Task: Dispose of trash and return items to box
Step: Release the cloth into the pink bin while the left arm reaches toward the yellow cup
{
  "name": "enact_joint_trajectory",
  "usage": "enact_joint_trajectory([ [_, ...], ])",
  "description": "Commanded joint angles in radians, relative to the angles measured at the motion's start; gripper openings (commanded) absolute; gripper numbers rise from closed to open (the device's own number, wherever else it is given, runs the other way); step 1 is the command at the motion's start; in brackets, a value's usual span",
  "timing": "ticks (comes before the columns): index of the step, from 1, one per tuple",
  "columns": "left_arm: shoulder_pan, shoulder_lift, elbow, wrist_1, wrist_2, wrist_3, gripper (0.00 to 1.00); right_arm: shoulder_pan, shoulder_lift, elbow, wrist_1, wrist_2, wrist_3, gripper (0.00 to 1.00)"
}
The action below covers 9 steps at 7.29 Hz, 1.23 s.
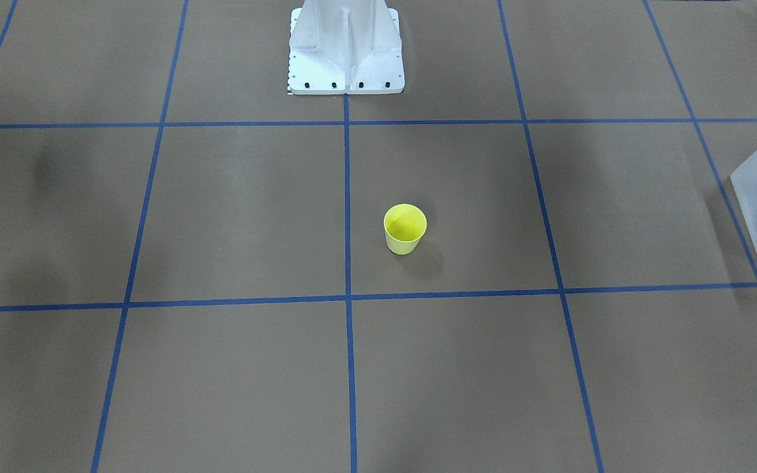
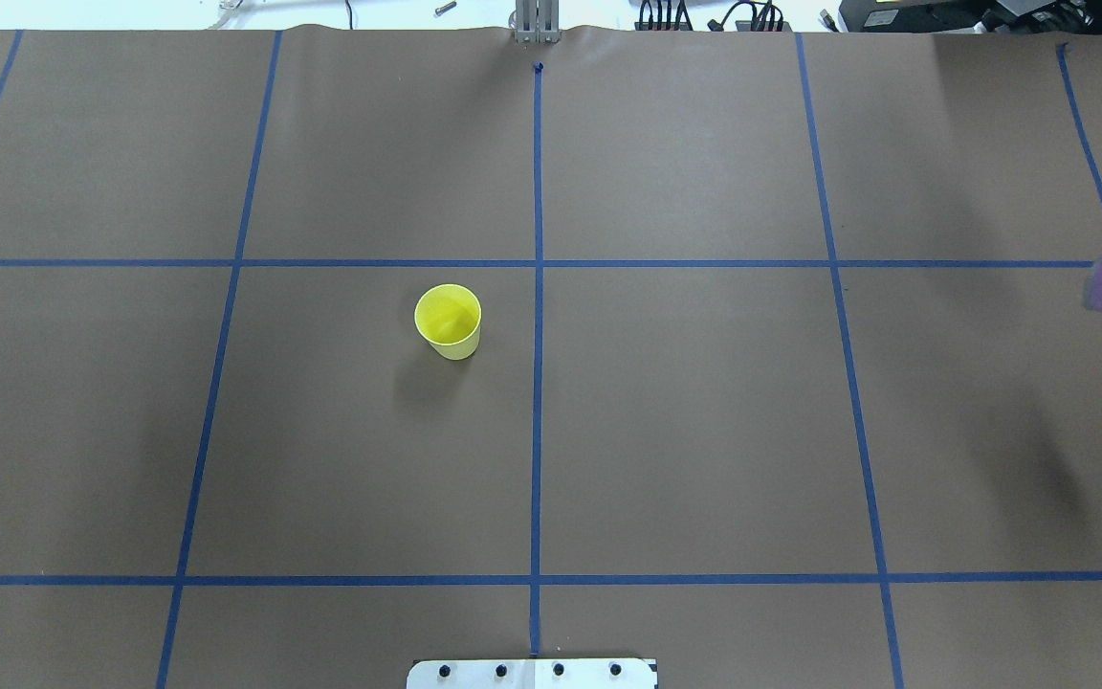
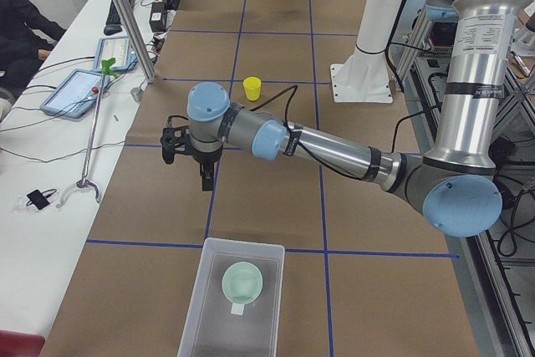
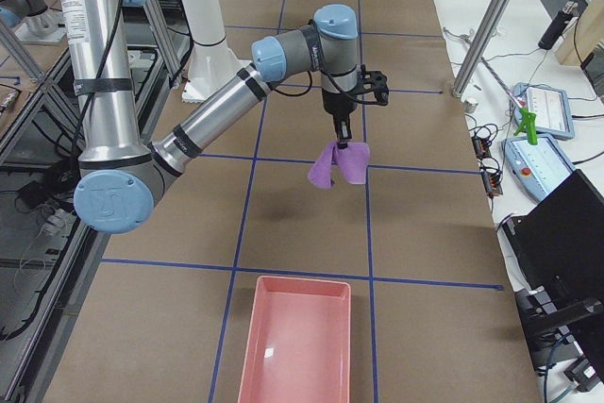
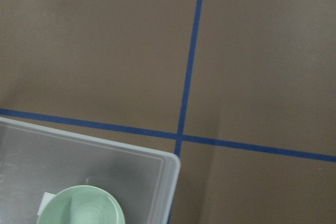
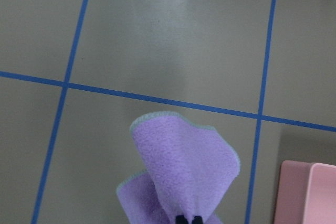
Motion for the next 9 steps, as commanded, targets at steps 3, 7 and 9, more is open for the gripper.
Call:
enact_joint_trajectory([
  [3,0.382,-0.198,-0.019,-0.198,0.093,-0.668,0.99,0.262,-0.013,-0.286,0.017,-0.020,-0.395,0.00],
  [7,0.606,-0.274,-0.010,-0.230,0.274,-0.827,0.98,0.282,-0.024,-0.587,0.233,-0.191,-0.397,0.00],
  [9,0.614,-0.275,-0.005,-0.230,0.275,-0.844,0.98,0.282,-0.059,-0.611,0.255,-0.196,-0.394,0.38],
])
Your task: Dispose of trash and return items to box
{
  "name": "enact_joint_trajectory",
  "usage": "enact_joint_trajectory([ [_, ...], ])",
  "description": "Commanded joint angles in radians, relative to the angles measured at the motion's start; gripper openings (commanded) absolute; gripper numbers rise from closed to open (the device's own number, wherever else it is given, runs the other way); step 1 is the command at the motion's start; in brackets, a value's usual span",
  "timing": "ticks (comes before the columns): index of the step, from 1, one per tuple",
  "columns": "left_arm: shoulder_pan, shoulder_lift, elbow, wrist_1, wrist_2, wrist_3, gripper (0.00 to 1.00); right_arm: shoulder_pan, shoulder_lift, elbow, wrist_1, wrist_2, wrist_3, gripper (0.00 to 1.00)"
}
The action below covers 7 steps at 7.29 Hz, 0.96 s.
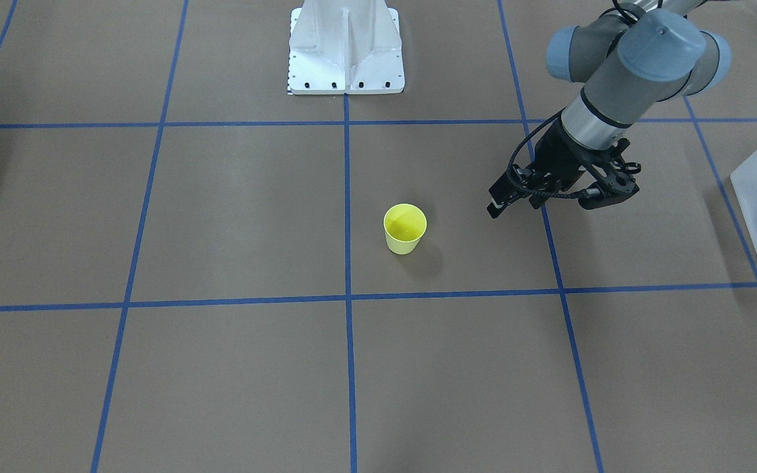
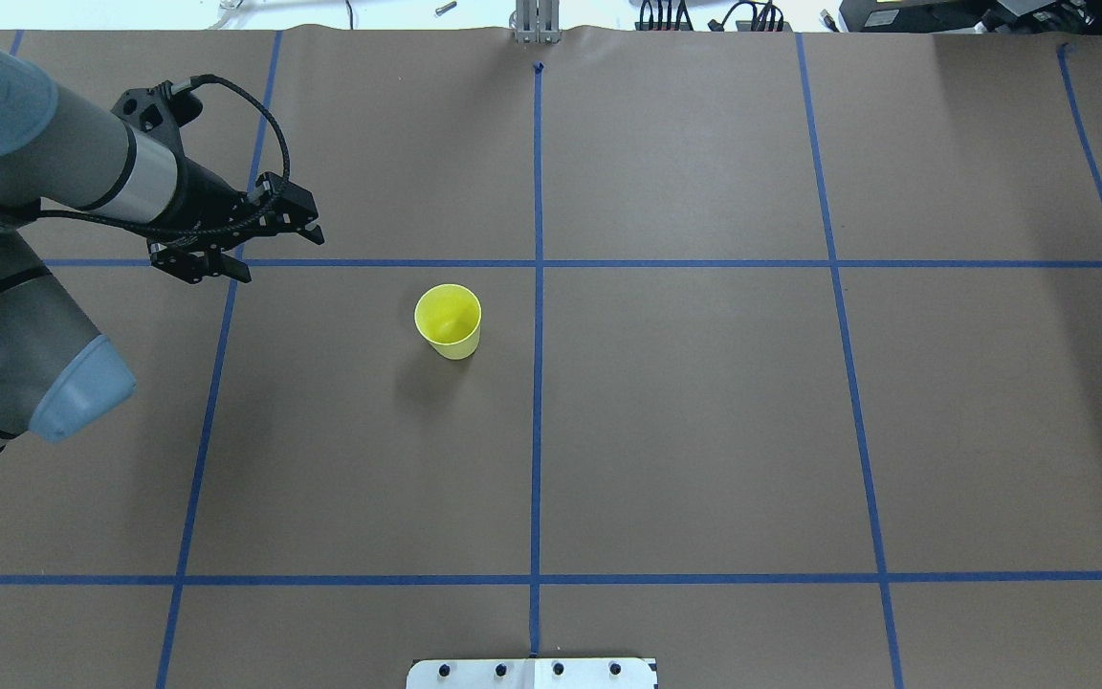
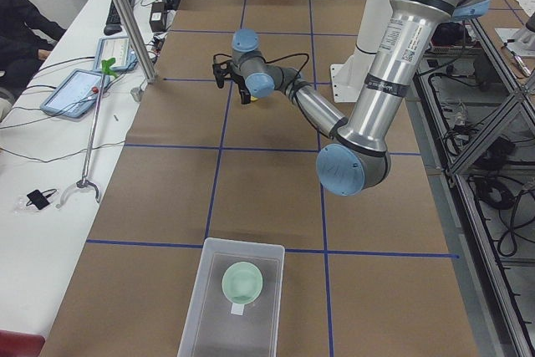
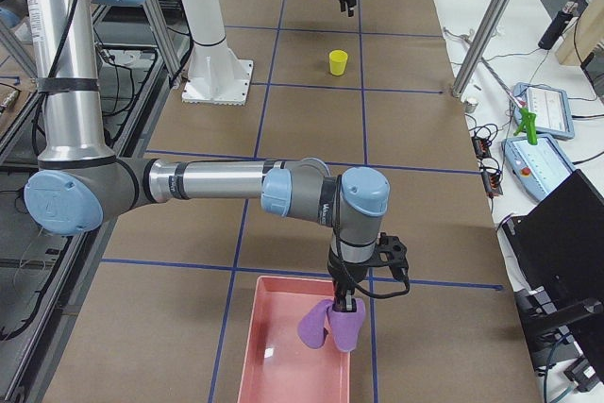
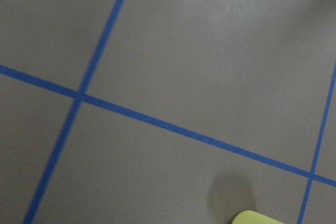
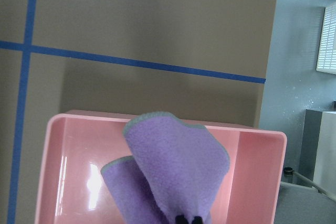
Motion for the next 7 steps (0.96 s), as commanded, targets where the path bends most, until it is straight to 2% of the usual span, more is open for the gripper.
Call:
enact_joint_trajectory([
  [1,0.052,-0.028,0.010,0.000,0.053,-0.027,0.99,0.001,-0.043,-0.009,0.021,-0.004,0.013,0.99],
  [3,0.148,-0.105,0.055,0.001,0.116,-0.110,0.99,0.001,-0.019,0.017,0.022,0.012,0.041,1.00],
  [5,0.192,-0.107,0.088,-0.005,0.154,-0.105,0.98,0.001,-0.018,0.085,0.010,0.131,0.061,1.00],
  [7,0.215,-0.119,0.153,-0.083,0.159,-0.108,0.98,0.001,-0.021,0.155,-0.021,0.255,0.074,1.00],
])
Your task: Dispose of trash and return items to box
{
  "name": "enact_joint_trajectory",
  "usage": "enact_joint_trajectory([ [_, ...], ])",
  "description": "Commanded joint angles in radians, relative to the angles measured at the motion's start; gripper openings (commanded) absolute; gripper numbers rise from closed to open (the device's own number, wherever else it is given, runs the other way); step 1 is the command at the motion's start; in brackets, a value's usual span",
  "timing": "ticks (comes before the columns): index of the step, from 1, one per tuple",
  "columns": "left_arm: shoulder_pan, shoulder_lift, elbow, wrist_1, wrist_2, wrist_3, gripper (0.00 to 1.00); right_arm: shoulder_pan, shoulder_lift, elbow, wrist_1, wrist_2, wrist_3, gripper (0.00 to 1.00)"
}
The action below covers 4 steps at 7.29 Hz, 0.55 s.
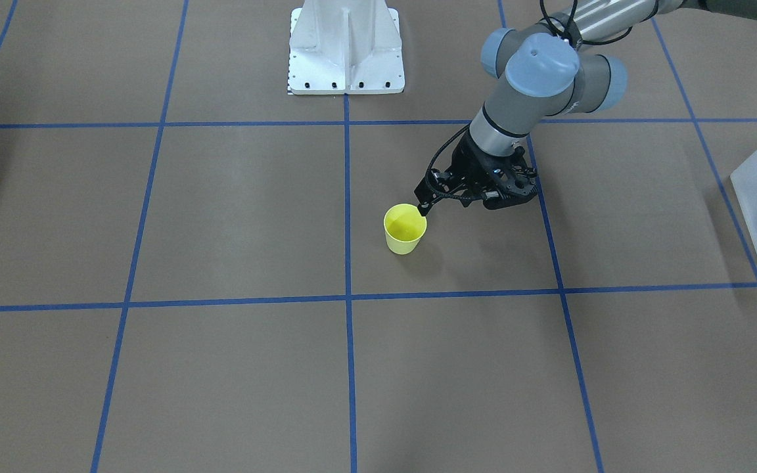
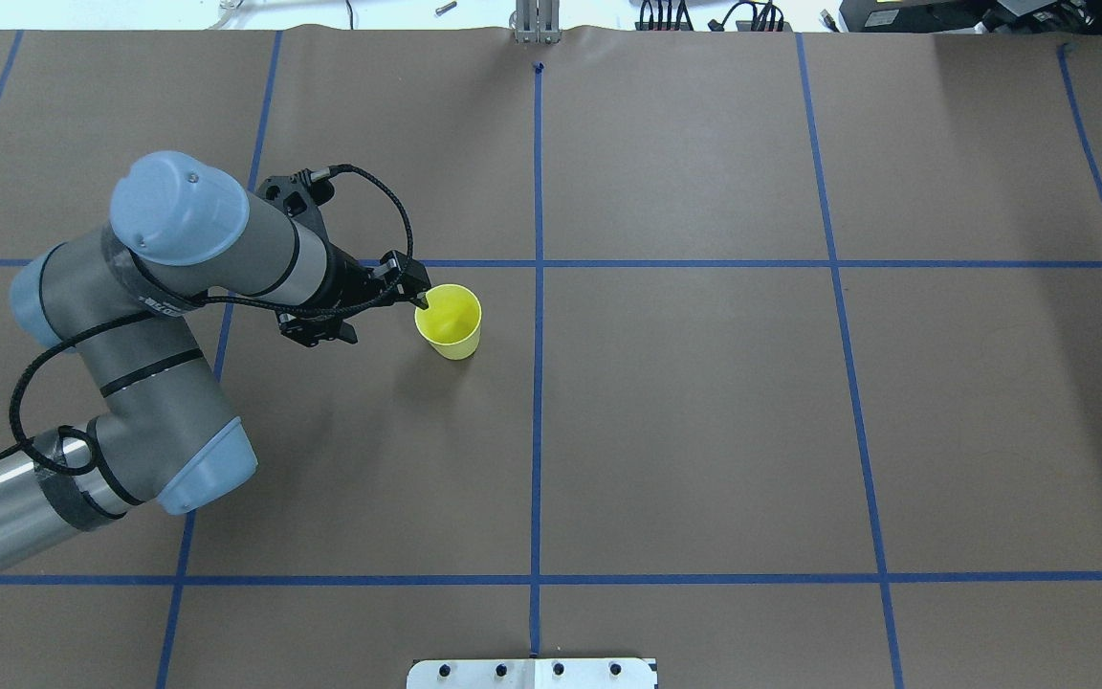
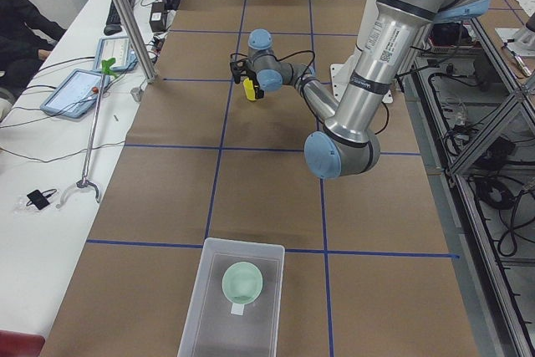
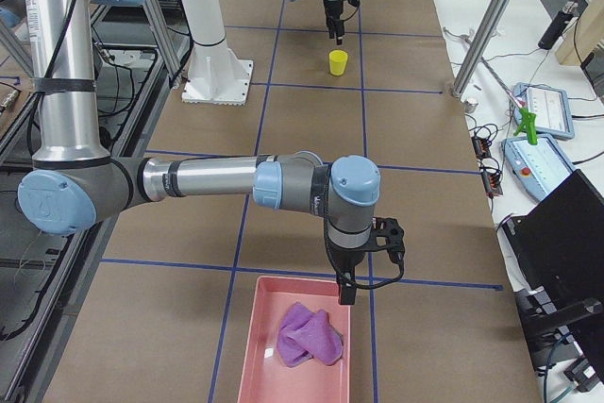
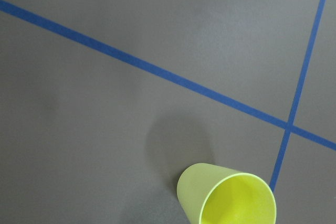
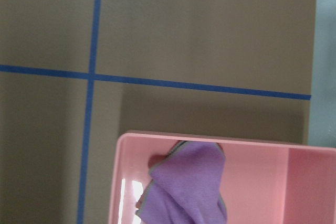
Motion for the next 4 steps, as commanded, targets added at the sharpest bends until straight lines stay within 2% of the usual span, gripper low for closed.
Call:
enact_joint_trajectory([
  [1,0.027,-0.014,0.047,-0.041,0.007,-0.002,0.97,-0.002,-0.001,0.073,-0.028,0.129,0.023,1.00],
  [2,0.033,-0.026,0.060,-0.042,0.009,-0.002,0.90,-0.006,-0.004,0.109,-0.030,0.173,0.063,1.00],
  [3,0.040,-0.033,0.073,-0.042,0.009,-0.002,0.68,-0.032,-0.013,0.159,-0.039,0.178,0.110,1.00],
  [4,0.040,-0.036,0.080,-0.042,0.009,-0.002,0.53,-0.055,-0.013,0.214,-0.092,0.194,0.137,1.00],
])
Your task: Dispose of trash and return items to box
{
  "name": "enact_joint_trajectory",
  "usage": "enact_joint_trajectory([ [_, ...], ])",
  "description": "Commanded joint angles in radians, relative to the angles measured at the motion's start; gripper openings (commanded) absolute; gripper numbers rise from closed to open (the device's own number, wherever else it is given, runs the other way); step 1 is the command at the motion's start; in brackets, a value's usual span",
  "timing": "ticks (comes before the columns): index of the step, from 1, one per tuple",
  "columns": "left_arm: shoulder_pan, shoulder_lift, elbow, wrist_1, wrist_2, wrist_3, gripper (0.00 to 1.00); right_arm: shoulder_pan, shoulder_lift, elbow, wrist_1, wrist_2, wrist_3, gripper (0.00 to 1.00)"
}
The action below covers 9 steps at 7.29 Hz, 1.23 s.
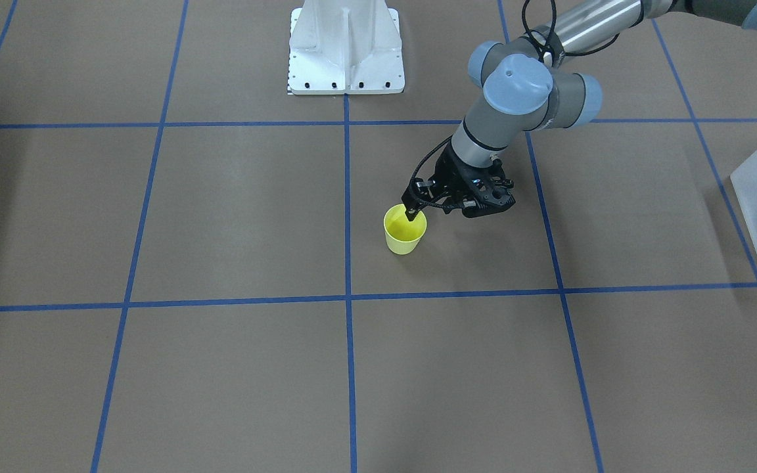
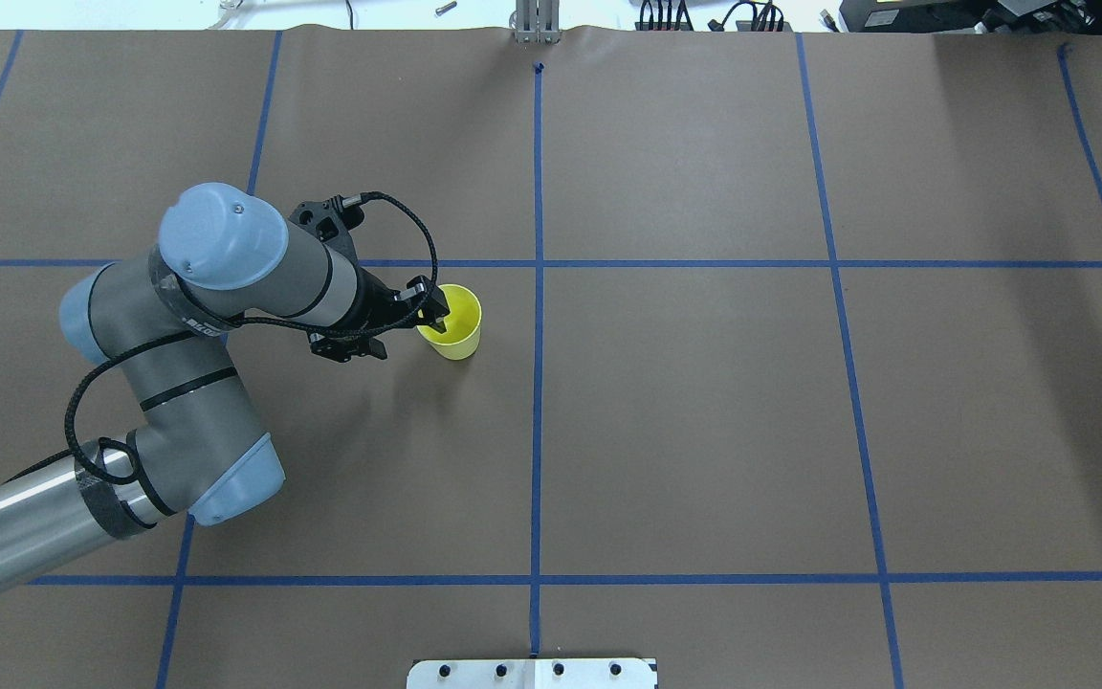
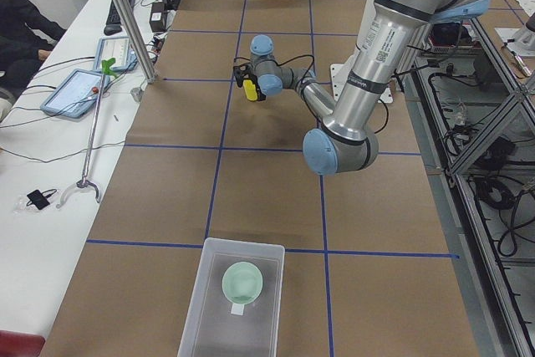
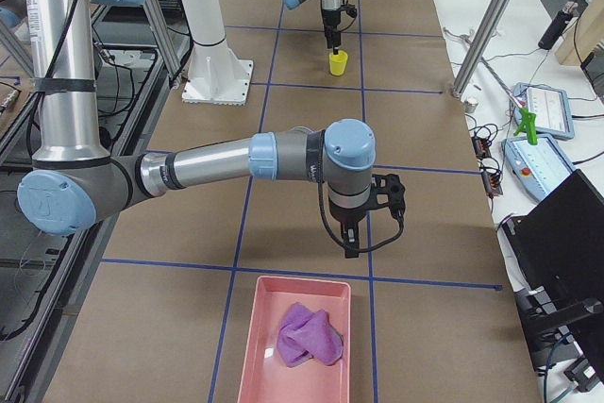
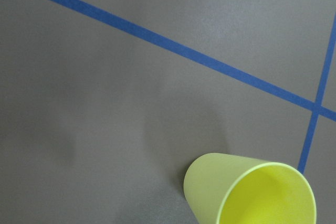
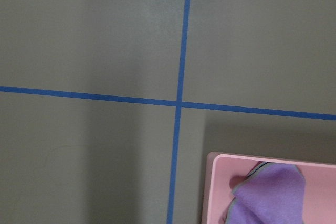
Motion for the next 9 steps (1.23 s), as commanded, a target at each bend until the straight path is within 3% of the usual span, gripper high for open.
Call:
enact_joint_trajectory([
  [1,0.005,-0.020,0.034,-0.001,0.000,0.000,0.40,-0.044,-0.002,0.116,-0.087,0.038,0.059,1.00],
  [3,0.004,-0.034,0.047,-0.002,0.000,0.000,0.00,-0.080,0.000,0.171,-0.100,0.048,0.142,1.00],
  [6,-0.003,-0.030,-0.049,0.010,-0.016,-0.029,0.00,-0.143,-0.003,0.265,-0.100,0.092,0.288,1.00],
  [7,-0.019,-0.028,-0.061,0.010,-0.062,-0.034,0.00,-0.179,-0.004,0.302,-0.100,0.098,0.347,1.00],
  [9,-0.170,-0.019,-0.064,0.054,-0.197,-0.031,0.00,-0.305,0.012,0.363,-0.095,0.082,0.492,1.00],
])
